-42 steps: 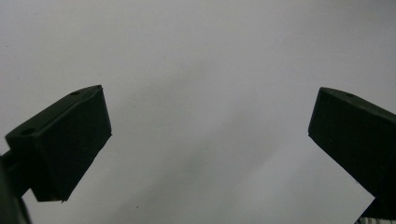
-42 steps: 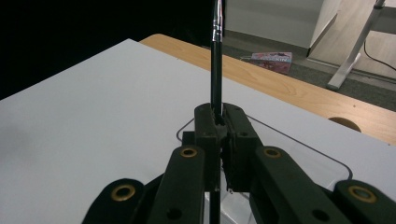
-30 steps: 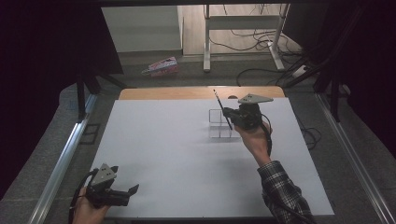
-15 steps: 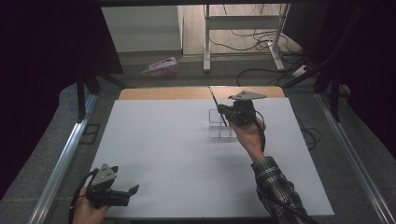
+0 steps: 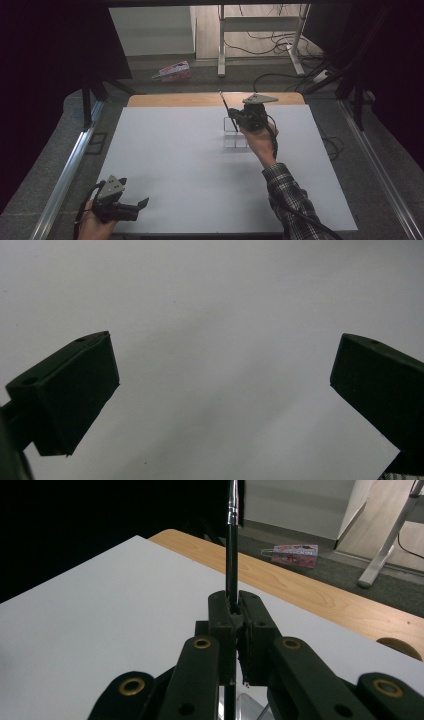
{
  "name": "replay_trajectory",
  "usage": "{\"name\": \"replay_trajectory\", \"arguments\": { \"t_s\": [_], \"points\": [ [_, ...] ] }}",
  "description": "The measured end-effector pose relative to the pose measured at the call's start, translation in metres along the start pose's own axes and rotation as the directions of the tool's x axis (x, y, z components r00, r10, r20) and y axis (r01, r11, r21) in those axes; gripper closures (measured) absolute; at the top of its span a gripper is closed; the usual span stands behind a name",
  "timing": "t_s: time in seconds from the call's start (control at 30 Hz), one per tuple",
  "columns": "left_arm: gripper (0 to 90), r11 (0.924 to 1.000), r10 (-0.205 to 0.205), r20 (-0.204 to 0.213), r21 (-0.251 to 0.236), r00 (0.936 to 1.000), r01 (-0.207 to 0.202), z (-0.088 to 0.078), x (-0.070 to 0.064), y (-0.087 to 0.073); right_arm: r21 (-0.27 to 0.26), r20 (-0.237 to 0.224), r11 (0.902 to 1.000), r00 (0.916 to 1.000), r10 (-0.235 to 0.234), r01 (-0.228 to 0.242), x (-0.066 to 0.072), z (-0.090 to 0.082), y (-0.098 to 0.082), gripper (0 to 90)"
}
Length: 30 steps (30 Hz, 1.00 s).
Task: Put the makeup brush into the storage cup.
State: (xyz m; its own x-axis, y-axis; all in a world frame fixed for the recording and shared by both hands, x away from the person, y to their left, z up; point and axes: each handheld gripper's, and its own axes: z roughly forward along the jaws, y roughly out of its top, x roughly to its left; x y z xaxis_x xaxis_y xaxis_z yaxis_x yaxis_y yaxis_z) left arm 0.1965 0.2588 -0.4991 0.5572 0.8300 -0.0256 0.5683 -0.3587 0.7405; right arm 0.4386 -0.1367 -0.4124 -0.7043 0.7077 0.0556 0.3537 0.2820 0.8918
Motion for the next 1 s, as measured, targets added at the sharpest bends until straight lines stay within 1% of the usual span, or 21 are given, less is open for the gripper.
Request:
{"name": "replay_trajectory", "arguments": {
  "t_s": [0.4,0.7,1.0],
  "points": [
    [0.0,1.0000,0.002,0.001,0.002,1.0000,-0.002,0.000,0.000,0.000,-0.003,0.002,1.0000,1.0000,-0.009,0.009,0.001,0.011,0.006,85.0],
    [0.0,1.0000,0.001,0.003,0.001,1.0000,-0.001,0.000,0.000,0.000,-0.012,0.013,0.9999,0.9998,-0.012,0.012,-0.001,0.019,0.011,85.0],
    [0.0,1.0000,0.003,0.006,0.003,1.0000,-0.003,0.000,0.000,0.000,0.008,0.024,0.9999,0.9996,-0.013,0.013,-0.003,0.026,0.005,85.0]
  ]
}}
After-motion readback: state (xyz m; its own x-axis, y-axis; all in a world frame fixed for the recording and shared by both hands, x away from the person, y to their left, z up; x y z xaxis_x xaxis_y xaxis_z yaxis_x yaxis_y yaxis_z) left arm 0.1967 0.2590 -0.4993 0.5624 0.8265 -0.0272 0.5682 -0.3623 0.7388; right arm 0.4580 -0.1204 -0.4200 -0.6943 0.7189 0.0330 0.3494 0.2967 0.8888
